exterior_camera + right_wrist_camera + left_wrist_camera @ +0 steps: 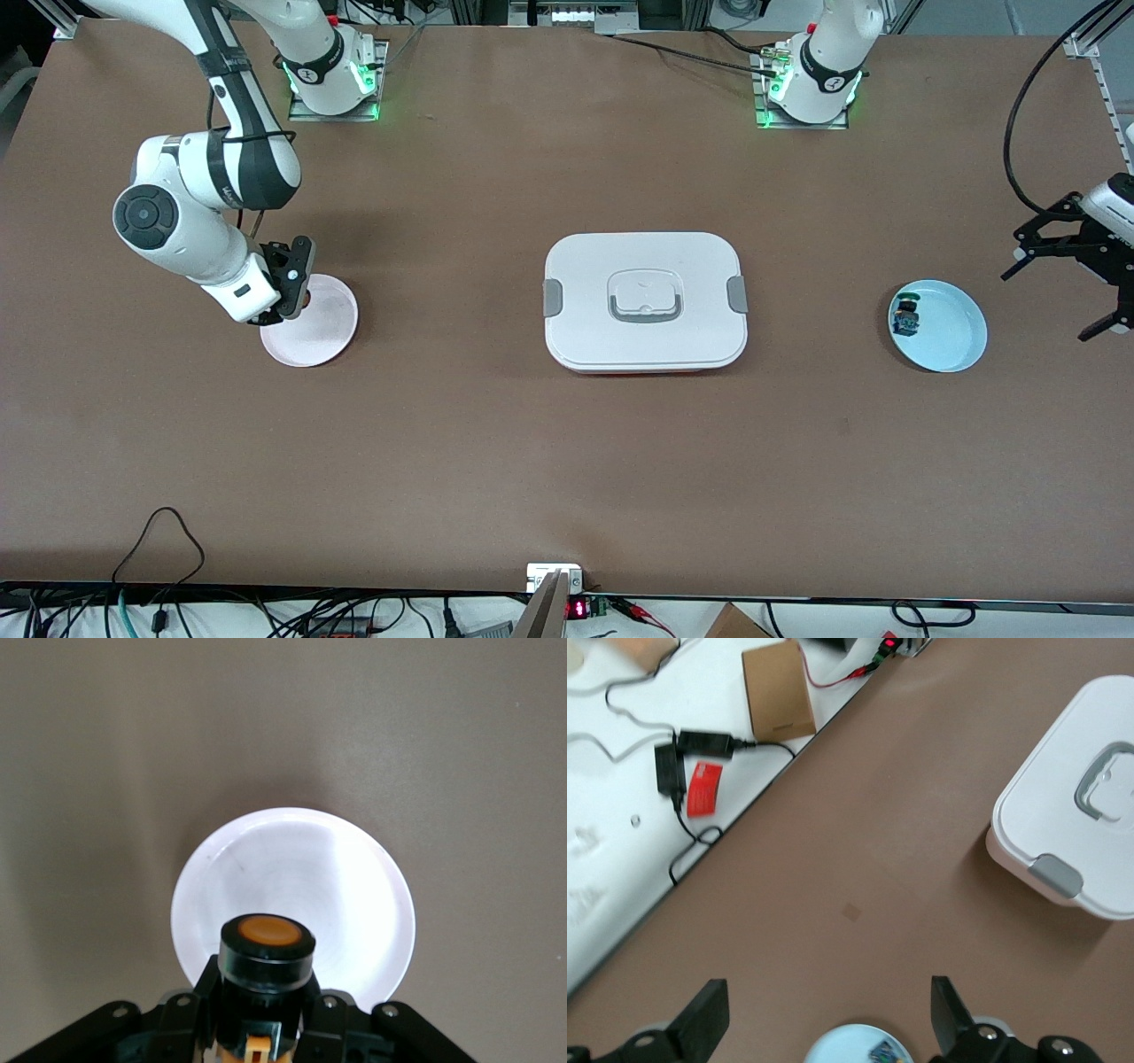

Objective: Transfer orange switch to right arm and place
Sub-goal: 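Lower the switch onto the white plate and open the right gripper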

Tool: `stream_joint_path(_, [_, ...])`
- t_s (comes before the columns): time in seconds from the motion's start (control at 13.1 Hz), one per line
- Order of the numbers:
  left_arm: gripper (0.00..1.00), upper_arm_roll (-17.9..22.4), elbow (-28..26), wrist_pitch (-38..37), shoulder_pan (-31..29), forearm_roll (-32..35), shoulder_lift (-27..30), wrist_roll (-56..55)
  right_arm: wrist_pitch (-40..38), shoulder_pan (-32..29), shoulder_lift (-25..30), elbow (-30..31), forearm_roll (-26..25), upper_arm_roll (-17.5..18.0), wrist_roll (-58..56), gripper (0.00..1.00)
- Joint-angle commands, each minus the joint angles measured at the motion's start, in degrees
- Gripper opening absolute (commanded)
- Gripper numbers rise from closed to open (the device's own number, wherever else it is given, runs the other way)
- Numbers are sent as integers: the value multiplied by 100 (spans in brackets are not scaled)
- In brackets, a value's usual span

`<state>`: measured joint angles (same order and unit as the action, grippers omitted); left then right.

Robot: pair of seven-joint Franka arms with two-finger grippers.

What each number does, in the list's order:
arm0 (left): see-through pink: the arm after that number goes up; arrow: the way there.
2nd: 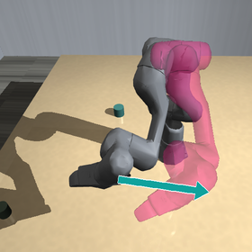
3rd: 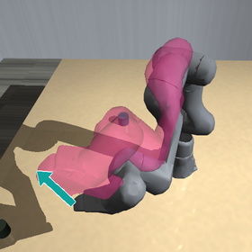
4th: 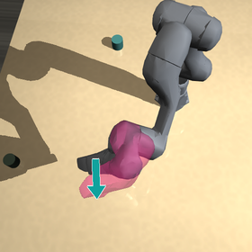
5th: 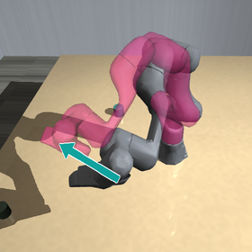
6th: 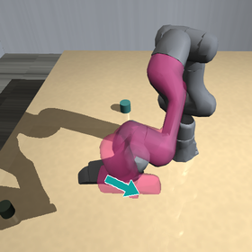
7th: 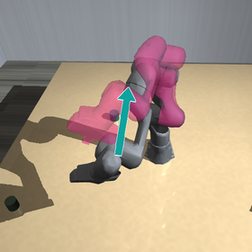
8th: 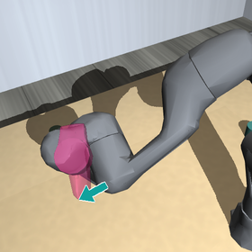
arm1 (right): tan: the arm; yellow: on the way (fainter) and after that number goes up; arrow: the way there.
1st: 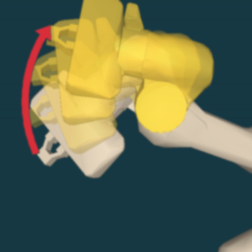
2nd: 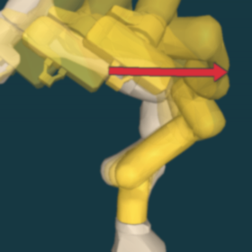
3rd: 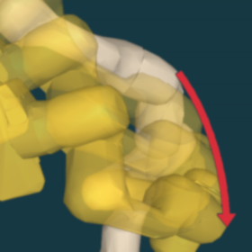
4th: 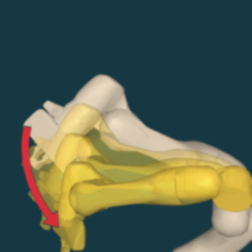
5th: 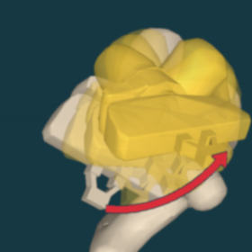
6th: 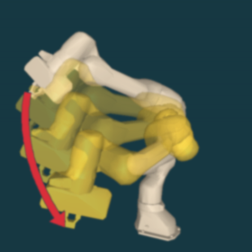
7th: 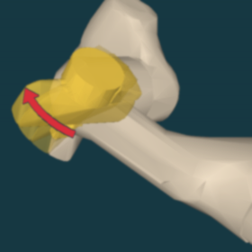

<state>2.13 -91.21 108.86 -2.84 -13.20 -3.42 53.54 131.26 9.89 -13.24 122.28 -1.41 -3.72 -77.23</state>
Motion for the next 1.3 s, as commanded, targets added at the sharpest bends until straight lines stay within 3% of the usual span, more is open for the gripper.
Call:
stream_joint_path(0.0, [100,-63,261,-758,82,282,52,-1882,347,-119,-161,112,-105,99,-362,0])
stream_joint_path(0.15, [100,-186,322,-1147,91,483,87,-3204,584,-162,-284,139,-350,99,-372,0])
stream_joint_path(0.38, [100,-695,332,-1577,91,1423,307,-4445,1119,-163,-416,349,-562,99,-424,0])
stream_joint_path(0.61, [100,-653,52,-1957,214,1531,360,-5193,1665,-154,-662,420,-580,99,-679,1])
stream_joint_path(1.22, [100,-600,428,-1860,100,1504,88,-5477,2290,-154,-777,842,-958,99,-697,2])
